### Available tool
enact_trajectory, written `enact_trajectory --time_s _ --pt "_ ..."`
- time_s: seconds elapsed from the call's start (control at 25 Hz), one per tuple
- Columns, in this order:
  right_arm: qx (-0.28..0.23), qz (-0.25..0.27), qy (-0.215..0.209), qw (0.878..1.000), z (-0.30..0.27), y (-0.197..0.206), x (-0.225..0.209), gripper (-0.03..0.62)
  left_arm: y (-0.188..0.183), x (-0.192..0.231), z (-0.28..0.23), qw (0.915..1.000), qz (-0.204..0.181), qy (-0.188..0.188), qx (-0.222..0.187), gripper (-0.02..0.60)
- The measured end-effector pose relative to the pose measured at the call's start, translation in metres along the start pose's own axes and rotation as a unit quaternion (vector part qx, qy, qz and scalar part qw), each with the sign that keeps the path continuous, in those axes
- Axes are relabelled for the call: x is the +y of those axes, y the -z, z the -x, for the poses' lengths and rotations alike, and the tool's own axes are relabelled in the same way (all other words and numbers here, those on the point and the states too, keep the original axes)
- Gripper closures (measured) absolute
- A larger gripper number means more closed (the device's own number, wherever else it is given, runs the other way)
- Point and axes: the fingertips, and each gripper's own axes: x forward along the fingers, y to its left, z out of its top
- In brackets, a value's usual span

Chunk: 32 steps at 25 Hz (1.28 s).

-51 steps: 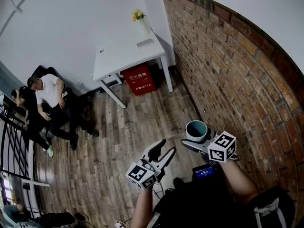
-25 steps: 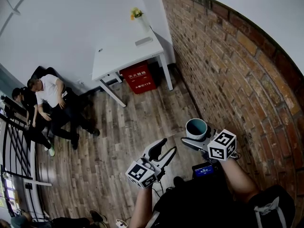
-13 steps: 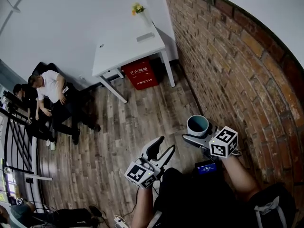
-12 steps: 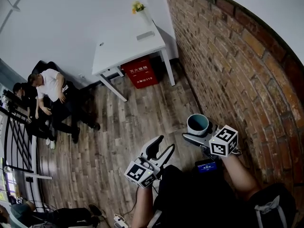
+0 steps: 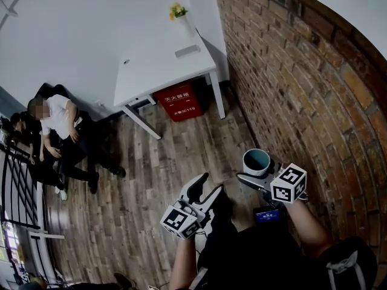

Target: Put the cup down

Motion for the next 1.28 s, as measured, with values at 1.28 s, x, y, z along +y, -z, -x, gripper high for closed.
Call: enact_trajectory --time_s 1.28 --pt "-0.013 -0.013 0.058 0.998 -0.282 -0.132 -0.179 0.194 -0.083 0.338 -0.102 0.999 0.027 0.034 0.004 0.341"
